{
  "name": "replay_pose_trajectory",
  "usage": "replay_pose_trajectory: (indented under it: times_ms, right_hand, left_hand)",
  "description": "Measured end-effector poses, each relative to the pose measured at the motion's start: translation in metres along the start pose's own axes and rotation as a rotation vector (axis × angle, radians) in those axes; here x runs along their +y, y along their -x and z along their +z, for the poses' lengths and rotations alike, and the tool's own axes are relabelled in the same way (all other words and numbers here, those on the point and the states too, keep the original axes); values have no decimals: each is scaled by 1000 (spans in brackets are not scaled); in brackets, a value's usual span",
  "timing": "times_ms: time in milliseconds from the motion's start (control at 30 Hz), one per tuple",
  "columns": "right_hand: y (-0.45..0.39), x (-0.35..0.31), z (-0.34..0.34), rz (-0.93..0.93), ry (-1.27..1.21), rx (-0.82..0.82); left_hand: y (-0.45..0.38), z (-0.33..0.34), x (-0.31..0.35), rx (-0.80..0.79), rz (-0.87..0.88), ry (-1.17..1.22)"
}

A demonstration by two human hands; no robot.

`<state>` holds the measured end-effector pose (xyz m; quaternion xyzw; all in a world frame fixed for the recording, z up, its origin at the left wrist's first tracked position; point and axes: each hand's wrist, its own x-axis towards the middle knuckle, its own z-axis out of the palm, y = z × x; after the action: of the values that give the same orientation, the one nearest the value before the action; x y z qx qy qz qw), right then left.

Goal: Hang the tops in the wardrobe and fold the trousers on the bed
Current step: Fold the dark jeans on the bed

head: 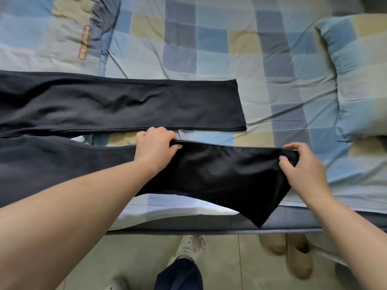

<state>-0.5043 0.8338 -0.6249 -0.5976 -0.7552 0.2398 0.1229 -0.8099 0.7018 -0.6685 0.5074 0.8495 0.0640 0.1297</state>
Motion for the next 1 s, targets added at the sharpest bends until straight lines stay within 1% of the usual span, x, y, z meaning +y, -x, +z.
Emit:
replay_pose_trajectory:
  times_ms: [133, 167, 233, 300, 367, 433, 467, 533, 567, 633, 667, 733, 800, 867, 933, 1000]
  right_hand:
    - [-54, 23, 57, 75, 34, -125]
    - [-67, 25, 70, 94, 44, -138]
    - [-91, 32, 96, 120, 50, -140]
    - [-96, 30, 111, 59, 84, -132]
    - [-84, 28, 127, -79, 116, -174]
    - [-57, 21, 144, -245, 107, -295]
    - [-43, 14, 154, -282, 90, -392]
    - [-18, -1, 174, -315, 93, -584]
    - [-8, -9, 184, -329, 105, -654]
    - [12, -26, 205, -372, 162, -764]
    - [21, -33, 215, -412, 221, -791]
    - [33, -40, 232, -519, 397, -787]
    - [36, -45, 242, -579, 524, -747]
    - [36, -47, 247, -596, 585, -731]
    - [36, -47, 248, -564, 625, -720]
    - [39, -52, 252, -526, 656, -698]
  left_hand:
    - [-45, 50, -3, -69, -51, -93]
    - [-54, 61, -4, -85, -74, -89]
    - [-74, 87, -6, -77, -127, -4]
    - [-79, 100, -7, -20, -134, 91]
    - [-73, 109, -7, 6, -116, 148]
    - [-56, 114, -5, -10, -161, 212]
    - [-45, 115, -5, -33, -217, 247]
    - [-21, 115, -4, -110, -308, 327]
    - [-8, 116, -4, -161, -327, 372]
    - [24, 114, -9, -258, -383, 468]
    - [39, 114, -13, -285, -413, 494]
    - [67, 118, -26, -338, -457, 490]
    - [88, 123, -46, -426, -529, 477]
    - [103, 126, -67, -518, -675, 516]
    - [110, 125, -86, -525, -869, 686]
    - [114, 120, -104, -443, -1049, 936]
